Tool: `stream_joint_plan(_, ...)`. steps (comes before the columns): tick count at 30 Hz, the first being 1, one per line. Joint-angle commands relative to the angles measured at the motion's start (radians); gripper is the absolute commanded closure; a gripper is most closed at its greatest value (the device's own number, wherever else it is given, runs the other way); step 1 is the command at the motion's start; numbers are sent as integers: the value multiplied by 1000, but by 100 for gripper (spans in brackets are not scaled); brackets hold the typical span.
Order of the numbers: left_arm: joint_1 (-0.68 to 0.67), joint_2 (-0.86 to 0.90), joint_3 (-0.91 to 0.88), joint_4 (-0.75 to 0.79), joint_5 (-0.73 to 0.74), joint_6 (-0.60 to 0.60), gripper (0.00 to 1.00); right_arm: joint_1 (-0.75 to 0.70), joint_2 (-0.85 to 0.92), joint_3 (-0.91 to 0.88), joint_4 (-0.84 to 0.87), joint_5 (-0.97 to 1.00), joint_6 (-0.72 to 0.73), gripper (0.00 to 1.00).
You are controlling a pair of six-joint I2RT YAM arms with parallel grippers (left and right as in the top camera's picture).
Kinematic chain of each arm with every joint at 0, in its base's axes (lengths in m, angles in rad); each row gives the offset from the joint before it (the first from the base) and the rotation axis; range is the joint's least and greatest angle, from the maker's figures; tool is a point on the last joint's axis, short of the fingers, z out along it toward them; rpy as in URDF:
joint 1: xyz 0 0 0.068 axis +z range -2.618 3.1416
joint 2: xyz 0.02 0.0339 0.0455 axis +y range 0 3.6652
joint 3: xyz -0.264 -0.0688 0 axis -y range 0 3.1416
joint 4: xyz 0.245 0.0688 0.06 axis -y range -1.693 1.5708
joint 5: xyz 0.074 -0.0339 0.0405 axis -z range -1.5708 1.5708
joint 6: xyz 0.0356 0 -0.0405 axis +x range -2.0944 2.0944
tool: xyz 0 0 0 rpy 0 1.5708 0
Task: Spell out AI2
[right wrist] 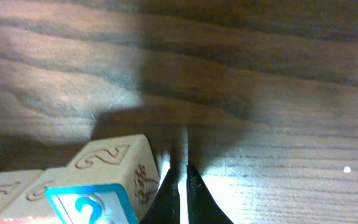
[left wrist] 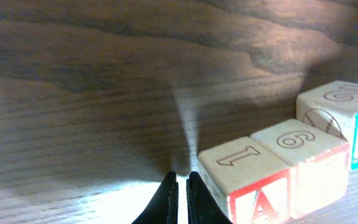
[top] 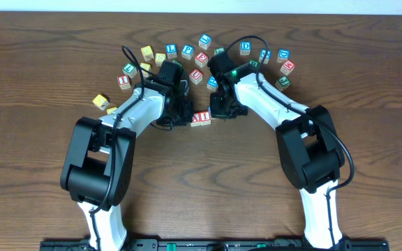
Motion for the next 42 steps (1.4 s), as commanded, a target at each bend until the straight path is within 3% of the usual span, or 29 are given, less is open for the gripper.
stream_joint_plan(1, 5, 8, 23, 12, -55, -7, 93, -20, -77, 26, -14, 23, -24, 99)
stream_joint_plan(19, -1, 8, 23, 18, -61, -3, 93, 1, -96, 28, 133, 23, -24, 98)
stream_joint_plan(34, -2, 9, 13, -41, 10, -169, 93, 2, -60, 27, 164, 1, 8, 99)
stream_joint_plan(42, -2, 20, 13, -39, 10, -177, 93, 2, -37, 27, 177, -14, 18, 99)
